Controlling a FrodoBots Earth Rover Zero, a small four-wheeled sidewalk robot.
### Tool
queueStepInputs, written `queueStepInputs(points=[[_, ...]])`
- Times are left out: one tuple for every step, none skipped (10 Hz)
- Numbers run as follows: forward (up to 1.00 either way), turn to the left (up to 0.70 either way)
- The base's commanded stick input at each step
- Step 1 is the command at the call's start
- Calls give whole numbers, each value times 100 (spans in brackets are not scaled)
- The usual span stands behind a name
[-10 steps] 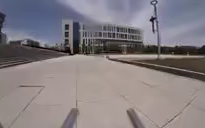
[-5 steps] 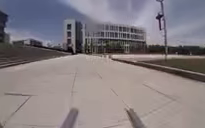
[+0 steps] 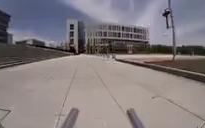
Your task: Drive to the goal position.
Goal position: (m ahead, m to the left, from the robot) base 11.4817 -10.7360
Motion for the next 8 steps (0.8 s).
queueStepInputs(points=[[100, -40], [100, -26], [100, 0], [100, 0], [100, 0], [100, 0], [100, 0], [100, 0]])
